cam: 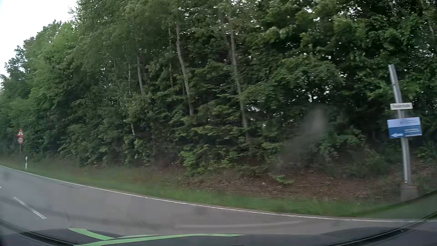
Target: Follow the waypoints while adhering to traffic rules and regulations
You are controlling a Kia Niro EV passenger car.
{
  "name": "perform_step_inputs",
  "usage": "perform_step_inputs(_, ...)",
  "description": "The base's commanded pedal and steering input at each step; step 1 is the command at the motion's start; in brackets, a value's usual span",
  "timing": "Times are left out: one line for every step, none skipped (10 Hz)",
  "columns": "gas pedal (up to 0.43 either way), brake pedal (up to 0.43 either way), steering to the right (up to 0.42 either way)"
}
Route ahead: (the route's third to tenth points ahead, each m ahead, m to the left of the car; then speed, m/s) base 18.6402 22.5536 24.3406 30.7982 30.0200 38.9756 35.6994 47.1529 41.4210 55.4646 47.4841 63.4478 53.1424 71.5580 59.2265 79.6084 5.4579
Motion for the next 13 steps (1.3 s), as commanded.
perform_step_inputs(0.339,0.0,-0.451)
perform_step_inputs(0.339,0.0,-0.447)
perform_step_inputs(0.339,0.0,-0.444)
perform_step_inputs(0.339,0.0,-0.44)
perform_step_inputs(0.339,0.0,-0.435)
perform_step_inputs(0.339,0.0,-0.429)
perform_step_inputs(0.339,0.0,-0.42)
perform_step_inputs(0.339,0.0,-0.404)
perform_step_inputs(0.339,0.0,-0.389)
perform_step_inputs(0.339,0.0,-0.367)
perform_step_inputs(0.378,0.0,-0.337)
perform_step_inputs(0.378,0.0,-0.306)
perform_step_inputs(0.378,0.0,-0.291)
